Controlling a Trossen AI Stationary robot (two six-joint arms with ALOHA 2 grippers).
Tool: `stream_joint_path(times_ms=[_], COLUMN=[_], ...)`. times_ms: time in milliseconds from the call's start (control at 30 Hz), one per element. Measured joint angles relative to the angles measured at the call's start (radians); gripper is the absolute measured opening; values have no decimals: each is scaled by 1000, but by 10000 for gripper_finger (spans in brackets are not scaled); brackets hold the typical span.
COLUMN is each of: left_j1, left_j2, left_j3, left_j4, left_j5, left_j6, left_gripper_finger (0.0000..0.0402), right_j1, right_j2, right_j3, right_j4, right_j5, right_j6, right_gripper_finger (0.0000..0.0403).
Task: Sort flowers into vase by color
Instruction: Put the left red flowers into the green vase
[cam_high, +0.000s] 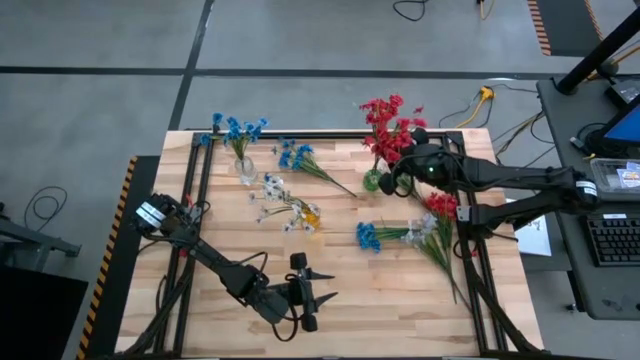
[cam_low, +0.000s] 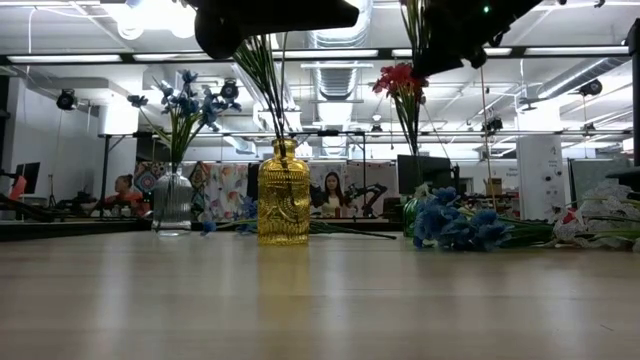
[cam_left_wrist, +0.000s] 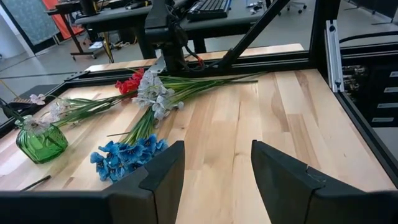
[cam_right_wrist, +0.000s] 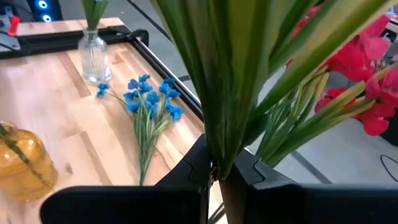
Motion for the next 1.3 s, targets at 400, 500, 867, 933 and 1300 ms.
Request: stream_joint_path(times_ms=[400,500,867,933,1300], left_j1=[1,1,1,1,1], left_j2=[0,0,-1,-1,-1], left_j3=[0,0,0,0,-1], left_j4=[-4,-4,-7,-7,-8], left_j5=[-1,-2,-3,-3,-3], left_j6=[0,-3,-4,-3,-4], left_gripper_finger=[171,171,171,171,171], right_j1=[-20,-19,-19,-19,-19], right_j2=[0,1,25,27,52], right_j3=[-28,-29,-30,-30,-32], right_j4=[12,10,10,10,10], right_j5=[18,19,21,21,21], right_j6=[-6,-5,28,31,28], right_gripper_finger=[13,13,13,13,13])
